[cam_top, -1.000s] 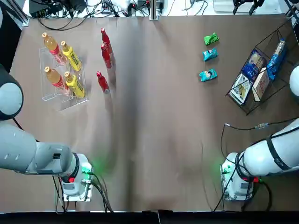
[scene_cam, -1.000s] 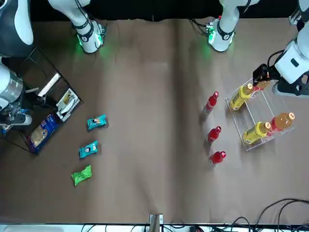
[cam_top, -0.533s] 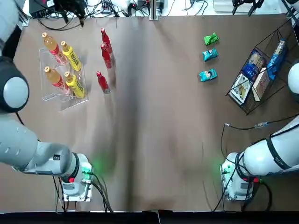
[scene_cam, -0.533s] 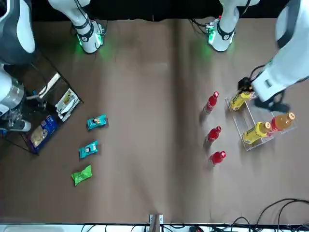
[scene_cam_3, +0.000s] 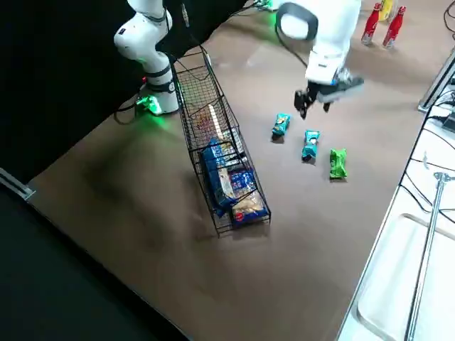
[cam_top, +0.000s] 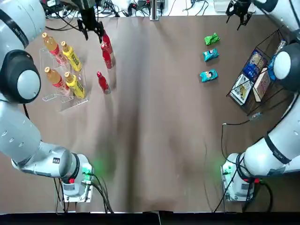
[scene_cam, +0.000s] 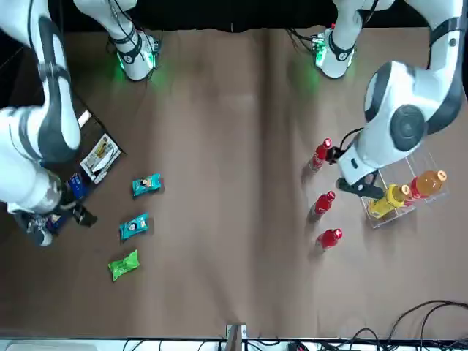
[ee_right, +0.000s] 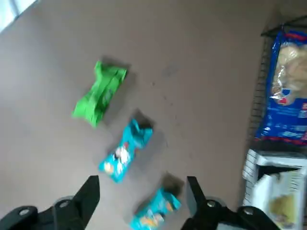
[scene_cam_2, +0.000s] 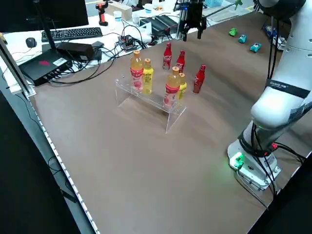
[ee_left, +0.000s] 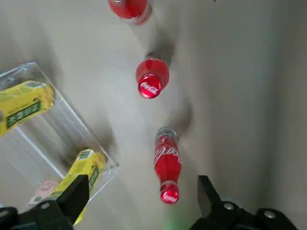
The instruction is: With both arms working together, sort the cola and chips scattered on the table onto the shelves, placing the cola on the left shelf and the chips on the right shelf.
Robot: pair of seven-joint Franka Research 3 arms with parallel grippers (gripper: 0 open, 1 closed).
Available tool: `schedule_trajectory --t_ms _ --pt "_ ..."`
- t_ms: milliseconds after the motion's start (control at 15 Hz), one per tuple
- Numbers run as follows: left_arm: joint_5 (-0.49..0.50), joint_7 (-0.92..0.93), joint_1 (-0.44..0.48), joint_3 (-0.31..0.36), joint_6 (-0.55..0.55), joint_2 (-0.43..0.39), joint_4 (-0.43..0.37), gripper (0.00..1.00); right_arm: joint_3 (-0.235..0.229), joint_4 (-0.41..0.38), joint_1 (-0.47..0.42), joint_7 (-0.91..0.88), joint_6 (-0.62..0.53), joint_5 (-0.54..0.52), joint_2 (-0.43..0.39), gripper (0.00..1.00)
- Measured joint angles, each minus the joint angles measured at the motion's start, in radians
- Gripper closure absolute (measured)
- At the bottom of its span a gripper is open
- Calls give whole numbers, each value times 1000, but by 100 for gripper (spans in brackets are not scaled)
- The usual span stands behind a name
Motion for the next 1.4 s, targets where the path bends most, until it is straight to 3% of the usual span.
schedule_trajectory --t_ms 467,667,733,1067,1400 --pt "0 -126 7 20 380 17 -49 0 7 52 -2 332 384 1 249 20" --pt "7 -135 9 36 505 79 -57 0 11 152 28 474 465 1 388 23" --pt "59 -143 11 41 573 129 -58 0 11 204 43 510 472 1 441 23" --pt "93 -172 10 41 705 211 -58 1 6 228 43 522 484 1 464 26" --pt "93 -175 11 42 759 236 -54 6 6 219 44 522 546 -8 478 37"
